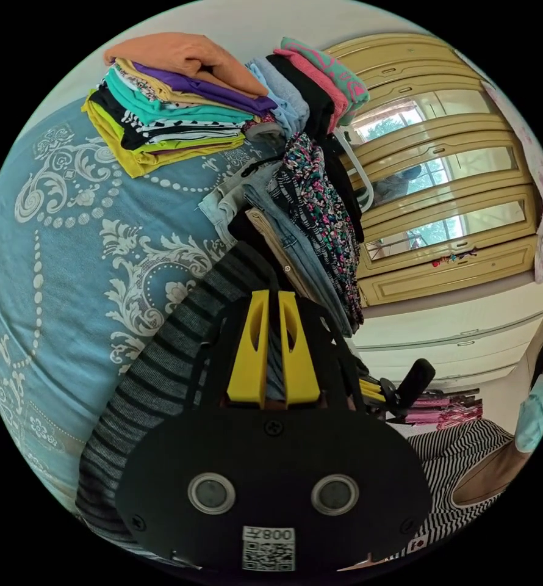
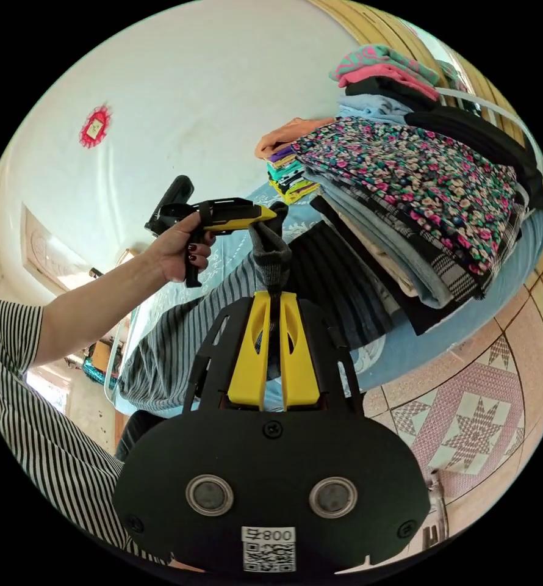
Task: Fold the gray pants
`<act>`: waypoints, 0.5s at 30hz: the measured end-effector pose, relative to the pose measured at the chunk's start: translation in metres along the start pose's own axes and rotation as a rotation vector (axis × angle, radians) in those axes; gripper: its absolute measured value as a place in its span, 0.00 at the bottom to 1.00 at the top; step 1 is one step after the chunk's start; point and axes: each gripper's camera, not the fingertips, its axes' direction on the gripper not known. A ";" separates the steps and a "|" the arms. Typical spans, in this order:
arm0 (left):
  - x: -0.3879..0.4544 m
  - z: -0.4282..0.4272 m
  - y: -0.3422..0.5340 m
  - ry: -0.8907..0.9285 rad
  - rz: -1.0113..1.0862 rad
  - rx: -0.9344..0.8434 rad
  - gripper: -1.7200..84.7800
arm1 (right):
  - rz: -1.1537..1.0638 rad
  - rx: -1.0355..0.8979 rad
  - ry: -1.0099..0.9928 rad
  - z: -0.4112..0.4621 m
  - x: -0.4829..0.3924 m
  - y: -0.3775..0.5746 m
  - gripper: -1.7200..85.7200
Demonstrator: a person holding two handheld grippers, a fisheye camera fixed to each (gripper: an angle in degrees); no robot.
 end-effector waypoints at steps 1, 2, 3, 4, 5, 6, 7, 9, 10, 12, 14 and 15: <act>0.003 0.006 -0.005 -0.005 -0.001 -0.007 0.05 | 0.025 0.000 -0.016 -0.001 0.008 0.000 0.05; 0.009 0.019 -0.014 -0.018 -0.001 -0.018 0.05 | 0.073 0.005 -0.044 -0.004 0.023 0.001 0.05; 0.015 0.032 -0.024 -0.035 0.005 -0.036 0.05 | 0.110 0.006 -0.052 -0.006 0.037 0.001 0.05; 0.018 0.038 -0.029 -0.047 0.008 -0.045 0.05 | 0.125 0.002 -0.052 -0.006 0.043 0.002 0.05; 0.024 0.050 -0.038 -0.068 0.012 -0.063 0.05 | 0.150 -0.006 -0.055 -0.006 0.054 0.002 0.05; 0.030 0.062 -0.047 -0.090 0.018 -0.081 0.05 | 0.171 -0.011 -0.063 -0.006 0.063 0.002 0.05; 0.033 0.067 -0.052 -0.107 0.023 -0.090 0.05 | 0.179 -0.014 -0.064 -0.006 0.068 0.003 0.05; 0.040 0.088 -0.069 -0.136 0.020 -0.113 0.05 | 0.216 -0.019 -0.082 -0.006 0.084 0.002 0.05; 0.042 0.093 -0.073 -0.138 0.018 -0.117 0.05 | 0.223 -0.019 -0.086 -0.007 0.088 0.002 0.05; 0.049 0.111 -0.089 -0.141 0.008 -0.120 0.05 | 0.236 -0.025 -0.084 -0.008 0.099 0.000 0.05; 0.055 0.123 -0.101 -0.155 0.011 -0.125 0.05 | 0.239 -0.027 -0.082 -0.009 0.106 -0.001 0.05; 0.059 0.131 -0.109 -0.159 0.011 -0.128 0.05 | 0.243 -0.029 -0.084 -0.009 0.110 -0.002 0.05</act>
